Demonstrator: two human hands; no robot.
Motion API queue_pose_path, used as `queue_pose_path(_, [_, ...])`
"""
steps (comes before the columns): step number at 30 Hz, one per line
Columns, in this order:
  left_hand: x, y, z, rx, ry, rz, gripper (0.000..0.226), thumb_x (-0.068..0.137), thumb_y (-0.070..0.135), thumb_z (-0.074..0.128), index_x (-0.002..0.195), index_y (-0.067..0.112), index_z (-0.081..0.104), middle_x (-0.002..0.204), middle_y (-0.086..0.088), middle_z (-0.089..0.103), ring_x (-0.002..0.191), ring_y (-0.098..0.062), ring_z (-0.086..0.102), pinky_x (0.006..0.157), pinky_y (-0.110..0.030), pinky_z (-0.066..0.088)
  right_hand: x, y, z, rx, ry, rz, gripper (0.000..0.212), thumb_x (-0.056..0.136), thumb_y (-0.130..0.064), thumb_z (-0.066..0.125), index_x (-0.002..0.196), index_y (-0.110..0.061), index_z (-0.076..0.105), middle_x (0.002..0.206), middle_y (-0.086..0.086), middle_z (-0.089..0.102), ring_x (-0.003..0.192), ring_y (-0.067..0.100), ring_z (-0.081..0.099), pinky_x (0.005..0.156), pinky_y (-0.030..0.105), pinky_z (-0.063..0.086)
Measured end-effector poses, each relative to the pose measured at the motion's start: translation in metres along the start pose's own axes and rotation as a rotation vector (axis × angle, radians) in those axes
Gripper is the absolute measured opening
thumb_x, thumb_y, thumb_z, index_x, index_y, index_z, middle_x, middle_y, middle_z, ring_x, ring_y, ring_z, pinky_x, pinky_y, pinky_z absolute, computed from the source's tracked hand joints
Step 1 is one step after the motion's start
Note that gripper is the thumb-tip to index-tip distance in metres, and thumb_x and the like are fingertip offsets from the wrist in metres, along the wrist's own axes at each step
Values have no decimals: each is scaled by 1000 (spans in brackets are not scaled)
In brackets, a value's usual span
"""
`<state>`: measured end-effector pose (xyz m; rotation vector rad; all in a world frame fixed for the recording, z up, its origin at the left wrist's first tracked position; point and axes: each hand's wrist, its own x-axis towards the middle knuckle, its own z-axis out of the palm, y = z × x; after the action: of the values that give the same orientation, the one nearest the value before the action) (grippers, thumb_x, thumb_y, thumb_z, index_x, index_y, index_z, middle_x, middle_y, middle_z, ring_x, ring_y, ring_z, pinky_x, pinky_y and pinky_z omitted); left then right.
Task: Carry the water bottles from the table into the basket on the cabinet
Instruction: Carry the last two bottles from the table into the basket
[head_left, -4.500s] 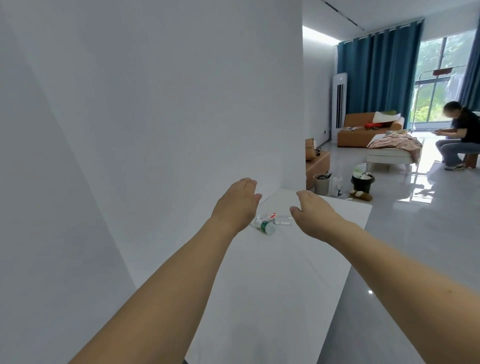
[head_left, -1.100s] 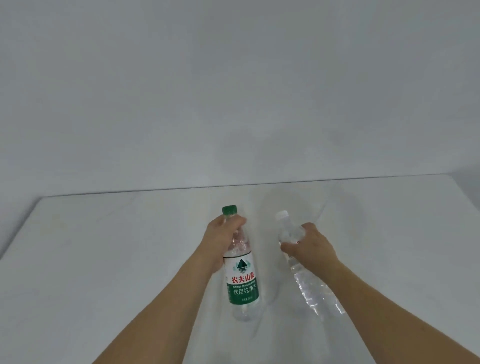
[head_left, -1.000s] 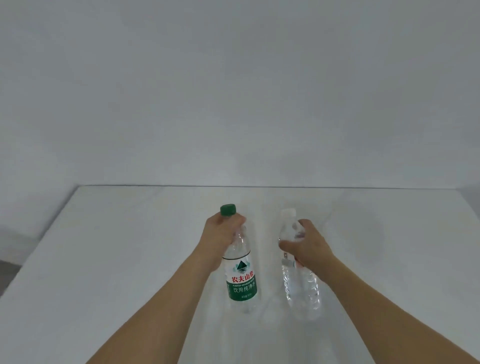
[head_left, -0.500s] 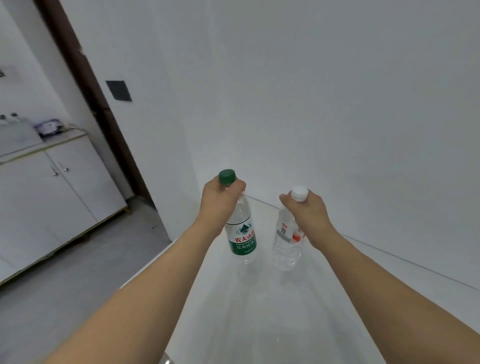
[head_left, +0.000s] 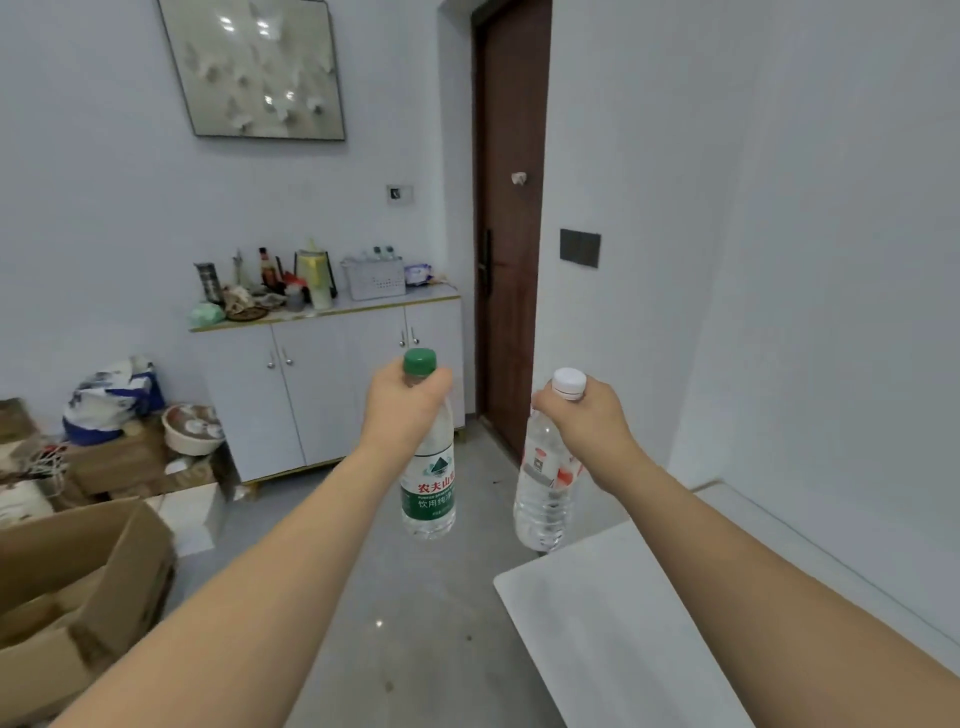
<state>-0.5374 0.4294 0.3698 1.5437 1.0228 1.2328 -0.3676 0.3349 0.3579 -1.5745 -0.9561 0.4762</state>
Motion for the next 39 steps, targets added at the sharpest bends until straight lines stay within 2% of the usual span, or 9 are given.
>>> queue_pose_path(4, [26, -1, -53, -15, 100, 15, 10, 80, 17, 64, 78, 8, 63, 69, -5, 59, 63, -18, 54, 64, -30, 45, 16, -27, 56, 28, -43, -38, 23, 82, -19, 66, 86, 4, 61, 89, 24, 69, 72, 20, 60, 69, 33, 49])
queue_pose_path(16, [132, -12, -72, -44, 85, 17, 12, 81, 20, 64, 82, 8, 64, 75, -6, 63, 66, -17, 58, 69, -33, 48, 110, -37, 116, 88, -6, -22, 29, 81, -28, 68, 94, -2, 63, 97, 22, 72, 81, 29, 66, 75, 39, 54])
queue_pose_path(20, [188, -20, -55, -66, 54, 20, 7, 86, 24, 65, 82, 20, 60, 84, -2, 64, 80, -21, 62, 67, -30, 45, 163, -38, 133, 118, -13, -33, 23, 85, -26, 68, 93, -5, 62, 98, 20, 71, 78, 22, 63, 69, 33, 50])
queue_pose_path(24, [251, -21, -40, -111, 27, -8, 16, 89, 29, 67, 102, 24, 59, 104, 2, 66, 100, -21, 62, 71, -28, 41, 228, -46, 153, 145, -60, -36, 18, 83, -23, 69, 90, -9, 63, 100, 23, 69, 79, 23, 62, 72, 34, 51])
queue_pose_path(28, [318, -16, -39, -256, 44, -150, 36, 90, 23, 69, 123, 20, 55, 117, 0, 61, 118, -24, 51, 93, -40, 39, 295, -57, 183, 184, -126, -14, 17, 84, -17, 70, 97, -7, 65, 87, 11, 64, 82, 20, 59, 69, 30, 48])
queue_pose_path(30, [351, -17, -44, -300, 86, -316, 51, 89, 22, 70, 136, 18, 48, 142, -8, 48, 137, -34, 35, 109, -58, 22, 327, -63, 205, 228, -177, 58, 18, 82, -13, 73, 98, -7, 67, 86, 4, 63, 88, 20, 58, 80, 36, 48])
queue_pose_path(33, [398, -27, -57, -292, 84, -502, 65, 91, 28, 66, 146, 14, 36, 159, -13, 24, 145, -41, 12, 106, -71, -4, 371, -65, 242, 264, -224, 229, 19, 82, -12, 76, 95, -12, 64, 90, 0, 62, 99, 21, 54, 90, 41, 38])
queue_pose_path(36, [444, -41, -69, -297, 87, -594, 71, 92, 29, 64, 150, 8, 29, 160, -16, 18, 145, -44, 6, 107, -69, -6, 413, -65, 278, 259, -222, 316, 16, 82, -13, 76, 89, -12, 62, 108, 4, 59, 106, 23, 51, 98, 45, 35])
queue_pose_path(39, [495, -55, -78, -306, 113, -582, 71, 91, 25, 65, 149, 9, 28, 159, -14, 22, 145, -42, 11, 108, -69, -5, 450, -67, 313, 293, -192, 361, 40, 84, -15, 74, 120, -9, 57, 133, 13, 53, 125, 35, 47, 100, 49, 34])
